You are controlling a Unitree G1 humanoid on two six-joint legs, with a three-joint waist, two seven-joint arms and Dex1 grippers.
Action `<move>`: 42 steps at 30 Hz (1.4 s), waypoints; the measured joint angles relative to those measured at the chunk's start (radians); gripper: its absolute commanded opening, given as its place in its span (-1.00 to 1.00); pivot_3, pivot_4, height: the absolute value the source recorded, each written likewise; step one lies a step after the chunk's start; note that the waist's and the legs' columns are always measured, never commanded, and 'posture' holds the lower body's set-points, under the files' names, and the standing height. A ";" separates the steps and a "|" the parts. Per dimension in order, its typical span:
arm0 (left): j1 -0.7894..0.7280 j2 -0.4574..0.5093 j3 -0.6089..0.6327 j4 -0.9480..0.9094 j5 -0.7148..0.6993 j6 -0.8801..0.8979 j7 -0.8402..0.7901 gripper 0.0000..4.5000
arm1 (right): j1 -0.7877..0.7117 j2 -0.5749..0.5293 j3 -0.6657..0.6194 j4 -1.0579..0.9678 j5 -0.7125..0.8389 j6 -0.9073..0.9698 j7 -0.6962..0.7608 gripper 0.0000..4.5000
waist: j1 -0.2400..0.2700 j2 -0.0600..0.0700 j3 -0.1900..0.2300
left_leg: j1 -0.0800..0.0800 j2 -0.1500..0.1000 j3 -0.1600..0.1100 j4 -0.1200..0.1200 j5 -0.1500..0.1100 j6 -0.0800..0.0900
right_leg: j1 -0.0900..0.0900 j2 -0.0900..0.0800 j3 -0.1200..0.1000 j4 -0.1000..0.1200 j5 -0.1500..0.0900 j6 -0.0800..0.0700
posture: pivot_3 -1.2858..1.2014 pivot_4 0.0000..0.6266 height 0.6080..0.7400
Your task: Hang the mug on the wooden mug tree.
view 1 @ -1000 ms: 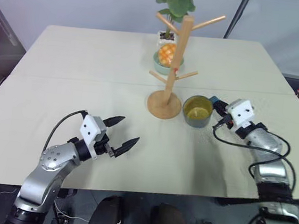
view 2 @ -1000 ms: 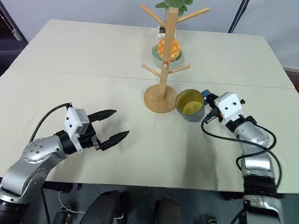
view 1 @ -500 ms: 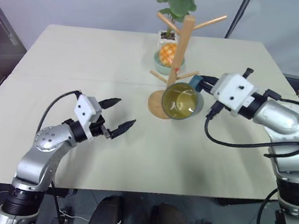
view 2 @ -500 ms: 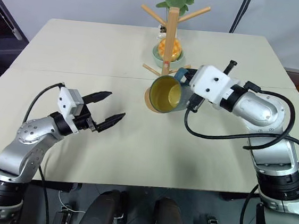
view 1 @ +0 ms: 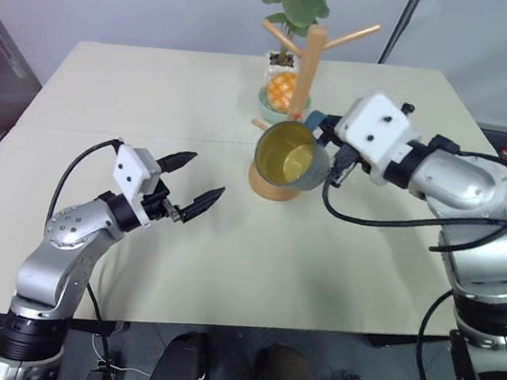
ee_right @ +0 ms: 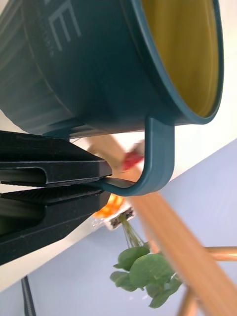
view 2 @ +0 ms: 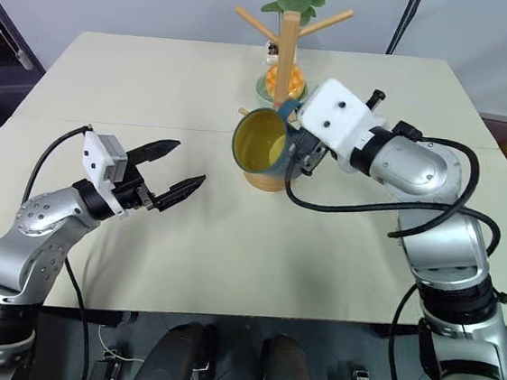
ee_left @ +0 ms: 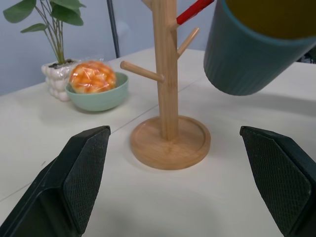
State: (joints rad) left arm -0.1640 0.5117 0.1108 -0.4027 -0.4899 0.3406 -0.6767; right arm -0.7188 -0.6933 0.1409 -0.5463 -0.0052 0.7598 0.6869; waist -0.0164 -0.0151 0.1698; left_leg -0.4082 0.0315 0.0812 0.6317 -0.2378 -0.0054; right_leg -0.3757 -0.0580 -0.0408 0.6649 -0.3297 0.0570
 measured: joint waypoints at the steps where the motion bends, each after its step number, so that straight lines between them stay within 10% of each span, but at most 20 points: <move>1: 0.000 0.000 0.002 0.000 0.000 -0.001 -0.001 1.00 | -0.023 0.008 0.019 -0.003 -0.001 0.027 -0.002 -0.99 | -0.001 0.000 0.000 | 0.000 0.000 0.000 0.000 0.000 0.000 | 0.000 0.000 0.000 0.000 0.000 0.000 | 0.03 -0.52 1.00; 29: -0.008 0.053 0.042 -0.052 -0.155 0.025 -0.071 1.00 | -0.141 0.044 0.166 0.078 -0.092 0.200 -0.090 -0.99 | -0.003 0.000 0.000 | -0.001 0.000 0.000 0.000 0.000 0.000 | -0.001 -0.001 0.000 0.000 0.000 0.000 | 0.03 -0.52 1.00; 36: -0.008 0.056 0.042 -0.053 -0.170 0.025 -0.072 1.00 | -0.141 0.044 0.169 0.082 -0.111 0.194 -0.095 0.27 | -0.003 0.000 0.000 | -0.001 0.000 0.000 -0.001 0.000 0.000 | -0.001 -0.001 0.000 0.000 0.000 0.000 | 0.03 -0.52 1.00; 42: -0.013 0.057 0.042 -0.053 -0.174 0.025 -0.079 1.00 | -0.141 0.041 0.169 0.095 -0.131 0.167 -0.099 0.27 | -0.003 0.000 0.000 | -0.001 0.000 0.000 0.000 0.000 0.000 | -0.001 -0.001 0.000 0.000 0.000 0.000 | 0.03 -0.52 1.00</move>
State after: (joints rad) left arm -0.1771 0.5689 0.1526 -0.4559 -0.6635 0.3659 -0.7553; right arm -0.8598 -0.6518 0.3098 -0.4515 -0.1359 0.9267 0.5875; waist -0.0194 -0.0151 0.1698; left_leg -0.4093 0.0312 0.0815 0.6313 -0.2379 -0.0054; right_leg -0.3771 -0.0585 -0.0408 0.6648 -0.3298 0.0566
